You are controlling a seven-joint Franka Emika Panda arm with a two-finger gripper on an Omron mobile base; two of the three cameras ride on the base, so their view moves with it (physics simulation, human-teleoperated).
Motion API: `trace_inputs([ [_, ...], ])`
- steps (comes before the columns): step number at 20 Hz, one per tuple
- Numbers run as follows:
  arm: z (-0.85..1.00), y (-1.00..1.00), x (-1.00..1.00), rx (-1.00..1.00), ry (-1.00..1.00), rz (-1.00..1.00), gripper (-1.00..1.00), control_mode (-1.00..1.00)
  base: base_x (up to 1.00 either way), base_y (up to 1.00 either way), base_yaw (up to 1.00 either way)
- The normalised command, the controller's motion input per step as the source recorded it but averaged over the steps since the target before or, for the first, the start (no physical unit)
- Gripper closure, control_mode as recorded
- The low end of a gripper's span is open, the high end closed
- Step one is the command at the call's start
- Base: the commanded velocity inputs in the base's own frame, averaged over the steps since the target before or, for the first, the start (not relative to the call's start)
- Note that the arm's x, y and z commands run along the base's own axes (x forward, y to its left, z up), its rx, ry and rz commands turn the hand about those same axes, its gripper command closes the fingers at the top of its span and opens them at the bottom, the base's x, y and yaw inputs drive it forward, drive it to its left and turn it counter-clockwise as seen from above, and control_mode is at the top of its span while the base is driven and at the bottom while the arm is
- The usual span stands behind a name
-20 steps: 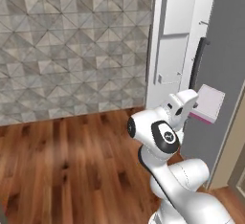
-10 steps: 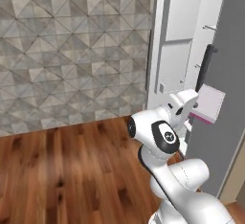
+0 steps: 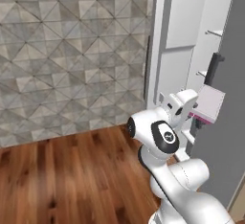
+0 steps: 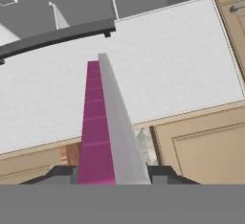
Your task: The ice cube tray has been filled with water. Take the tray and place it in the freezer to make ice. Close the freezer door after placing the tray.
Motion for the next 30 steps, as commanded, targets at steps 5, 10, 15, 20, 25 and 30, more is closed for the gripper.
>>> trace_inputs([
  [5,0.0,0.0,0.0,0.0,0.0,0.0,1.0,1.0,0.56,-0.37,-0.09],
  [10,0.0,0.0,0.0,0.0,0.0,0.0,1.0,1.0,0.7,-0.16,-0.06],
  [15,0.0,0.0,0.0,0.0,0.0,0.0,1.0,1.0,0.71,0.0,0.0],
  [20,0.0,0.0,0.0,0.0,0.0,0.0,1.0,1.0,0.46,-0.11,-0.03],
  [25,0.0,0.0,0.0,0.0,0.0,0.0,1.0,1.0,0.02,-0.43,-0.08],
  [30,0.0,0.0,0.0,0.0,0.0,0.0,1.0,1.0,0.09,-0.37,-0.09],
])
